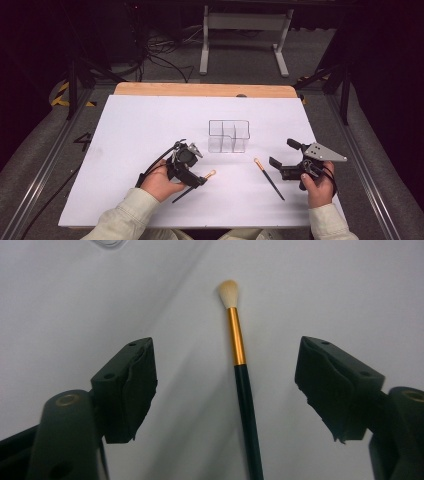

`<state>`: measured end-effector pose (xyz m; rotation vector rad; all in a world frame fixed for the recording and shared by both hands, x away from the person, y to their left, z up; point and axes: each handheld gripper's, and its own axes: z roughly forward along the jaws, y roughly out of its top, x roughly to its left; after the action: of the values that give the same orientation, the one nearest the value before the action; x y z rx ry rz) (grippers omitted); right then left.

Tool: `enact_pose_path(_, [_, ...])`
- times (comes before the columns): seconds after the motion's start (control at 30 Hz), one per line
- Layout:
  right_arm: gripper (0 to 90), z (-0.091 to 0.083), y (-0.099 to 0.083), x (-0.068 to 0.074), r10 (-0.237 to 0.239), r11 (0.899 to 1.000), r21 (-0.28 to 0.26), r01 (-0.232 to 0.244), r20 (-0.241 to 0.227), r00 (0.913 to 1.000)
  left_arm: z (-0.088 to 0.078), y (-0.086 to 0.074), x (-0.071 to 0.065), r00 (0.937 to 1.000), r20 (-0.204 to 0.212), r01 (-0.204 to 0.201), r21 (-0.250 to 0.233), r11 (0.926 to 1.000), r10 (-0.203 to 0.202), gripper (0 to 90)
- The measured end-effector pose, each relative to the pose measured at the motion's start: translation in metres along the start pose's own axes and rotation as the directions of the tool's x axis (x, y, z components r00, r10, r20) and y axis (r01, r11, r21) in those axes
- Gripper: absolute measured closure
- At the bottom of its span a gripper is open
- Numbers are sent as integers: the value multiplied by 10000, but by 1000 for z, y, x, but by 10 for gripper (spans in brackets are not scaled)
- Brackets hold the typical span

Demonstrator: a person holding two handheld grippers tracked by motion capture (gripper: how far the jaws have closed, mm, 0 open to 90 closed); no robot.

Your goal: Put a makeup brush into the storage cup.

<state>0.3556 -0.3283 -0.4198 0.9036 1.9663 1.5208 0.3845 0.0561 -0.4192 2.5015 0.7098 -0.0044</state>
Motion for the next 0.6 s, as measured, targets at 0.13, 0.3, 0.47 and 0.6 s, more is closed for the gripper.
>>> enact_pose_path(0.13, [12,0,0,0,-9,10000,14,9,-27,10000,1,0,-1,9999,20,-151,166,9997,151,345])
enact_pose_path(0.3, [12,1,0,0,-11,10000,21,11,-20,10000,6,0,0,9993,344,-179,255,9995,170,429])
enact_pose_path(0.47, [12,0,0,0,27,10000,28,-27,-26,10000,9,0,0,9989,449,-148,549,9984,123,521])
enact_pose_path(0.6, [12,1,-1,0,-17,10000,24,17,-32,10000,12,0,-1,9992,342,-260,911,9955,230,561])
